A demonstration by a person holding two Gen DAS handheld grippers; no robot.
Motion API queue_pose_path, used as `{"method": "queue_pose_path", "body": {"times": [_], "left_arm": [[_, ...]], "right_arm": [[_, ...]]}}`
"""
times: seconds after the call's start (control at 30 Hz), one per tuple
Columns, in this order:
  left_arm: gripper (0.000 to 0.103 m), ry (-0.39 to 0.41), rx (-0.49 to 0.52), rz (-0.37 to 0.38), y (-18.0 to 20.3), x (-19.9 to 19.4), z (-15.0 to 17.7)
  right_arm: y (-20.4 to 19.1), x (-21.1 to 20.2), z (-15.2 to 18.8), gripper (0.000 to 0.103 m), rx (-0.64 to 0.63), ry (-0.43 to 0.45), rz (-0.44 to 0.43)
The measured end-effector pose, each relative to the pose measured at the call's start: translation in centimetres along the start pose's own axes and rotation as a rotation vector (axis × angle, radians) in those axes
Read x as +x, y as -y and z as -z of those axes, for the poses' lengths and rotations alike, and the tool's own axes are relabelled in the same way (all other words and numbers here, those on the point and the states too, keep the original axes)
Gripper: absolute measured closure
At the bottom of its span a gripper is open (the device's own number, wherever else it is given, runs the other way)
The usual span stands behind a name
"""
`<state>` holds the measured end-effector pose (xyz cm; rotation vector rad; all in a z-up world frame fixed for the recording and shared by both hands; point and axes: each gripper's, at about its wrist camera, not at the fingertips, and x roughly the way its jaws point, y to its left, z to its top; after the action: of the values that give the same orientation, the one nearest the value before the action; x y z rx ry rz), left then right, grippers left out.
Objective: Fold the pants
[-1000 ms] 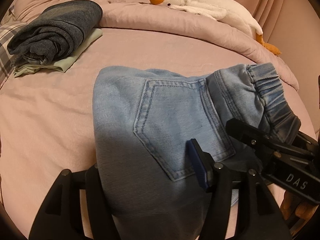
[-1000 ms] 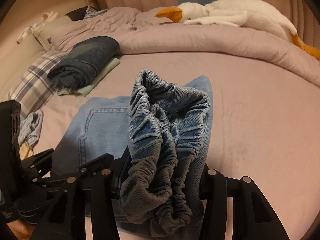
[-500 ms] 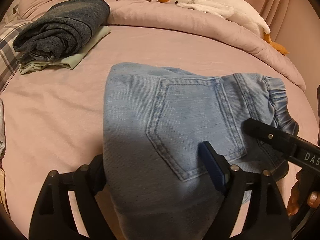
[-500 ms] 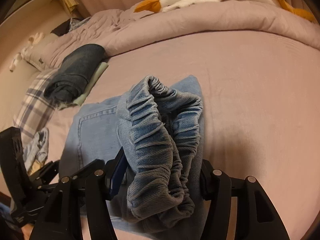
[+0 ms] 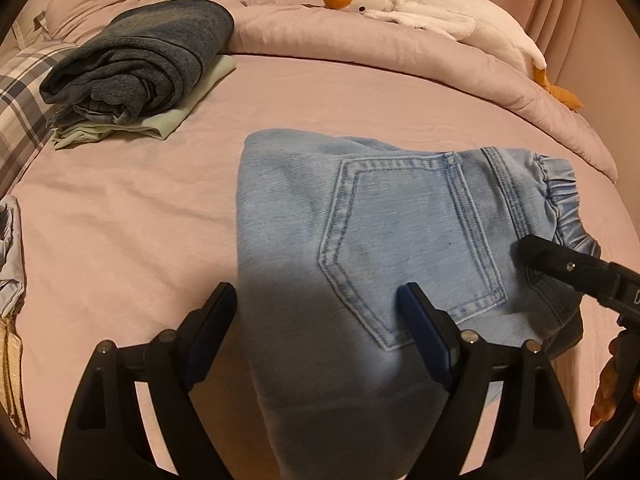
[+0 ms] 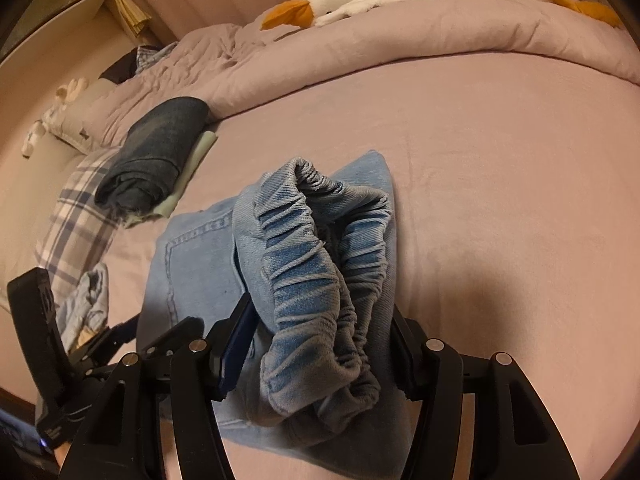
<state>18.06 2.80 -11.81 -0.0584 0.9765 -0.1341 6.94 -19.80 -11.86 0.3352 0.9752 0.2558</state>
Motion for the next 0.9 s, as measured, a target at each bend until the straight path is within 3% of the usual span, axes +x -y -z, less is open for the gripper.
{"method": "queue_pose_path", "body": {"times": [0.2,0.5,0.6,0.7,0.9], "left_arm": [[0.020,0.001,-0.033,0.022,-0.9,-0.7,0.5],[0.019,-0.027,-0.043,0.010,-1.1,0.2,1.1],[0.018,-0.033,-0.048,0.010,-1.2,0.4,1.0],[0.018,-0.038,-0.050,0.007,-1.2,0.4,0.9],[0.021,-0.029,-0.060,0.007,-1.3,-0.9,1.2]], "right_arm": [[0.7,-1.1,0.2,0.044,0.025,0.017,-0.011],[1.9,-0.2,0.5,0.044,0.033,-0.012,0.066],[1.3,0.1,0.5,0.043,-0.023,-0.002,0.106],[1.3,0.4,0.5,0.034,-0.043,-0.004,0.146],[1.1,-0.5,0.6,0.034,-0.044,0.004,0.158]]}}
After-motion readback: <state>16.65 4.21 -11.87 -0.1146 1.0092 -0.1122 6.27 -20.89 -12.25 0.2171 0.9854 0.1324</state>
